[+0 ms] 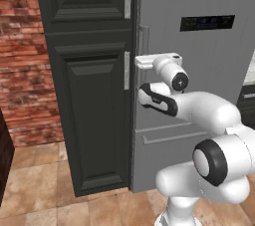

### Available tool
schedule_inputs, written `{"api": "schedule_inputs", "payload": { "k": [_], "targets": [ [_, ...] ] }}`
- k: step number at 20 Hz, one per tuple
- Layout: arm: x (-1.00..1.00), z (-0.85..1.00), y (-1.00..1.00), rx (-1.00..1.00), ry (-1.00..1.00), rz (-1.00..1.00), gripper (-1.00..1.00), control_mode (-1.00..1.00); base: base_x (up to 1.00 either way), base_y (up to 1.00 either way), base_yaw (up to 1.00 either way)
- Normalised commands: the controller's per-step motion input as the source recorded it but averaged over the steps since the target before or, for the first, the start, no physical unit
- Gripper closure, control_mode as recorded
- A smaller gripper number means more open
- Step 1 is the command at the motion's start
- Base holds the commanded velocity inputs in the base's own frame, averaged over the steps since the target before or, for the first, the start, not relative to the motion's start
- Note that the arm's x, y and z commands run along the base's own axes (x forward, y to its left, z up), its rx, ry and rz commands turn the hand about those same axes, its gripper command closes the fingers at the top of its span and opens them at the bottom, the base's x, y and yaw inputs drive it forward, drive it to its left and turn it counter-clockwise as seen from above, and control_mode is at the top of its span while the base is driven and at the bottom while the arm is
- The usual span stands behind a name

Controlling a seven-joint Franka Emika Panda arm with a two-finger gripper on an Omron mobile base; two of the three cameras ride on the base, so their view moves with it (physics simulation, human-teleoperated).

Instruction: Retrieve the fish from the fridge and place it on the saucepan with marinade on the stove.

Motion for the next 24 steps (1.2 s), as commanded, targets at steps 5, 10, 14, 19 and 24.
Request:
{"api": "schedule_inputs", "payload": {
  "k": [5, 10, 14, 19, 24],
  "targets": [
    [0.30, 0.13, 0.00, 0.00, 0.00, 0.00, -1.00, -1.00, 0.00, 0.00, 0.00],
    [0.31, 0.05, 0.00, 0.00, 0.00, 0.00, -1.00, -1.00, 0.00, 0.00, 0.00],
    [0.39, 0.00, 0.00, 0.00, -0.04, 0.00, -1.00, -1.00, 0.00, 0.00, 0.00],
    [0.37, 0.00, 0.00, 0.00, -0.05, 0.00, -1.00, -1.00, 0.00, 0.00, 0.00],
    [0.34, 0.00, 0.00, 0.00, -0.06, 0.00, -1.00, -1.00, 0.00, 0.00, 0.00]
  ]
}}
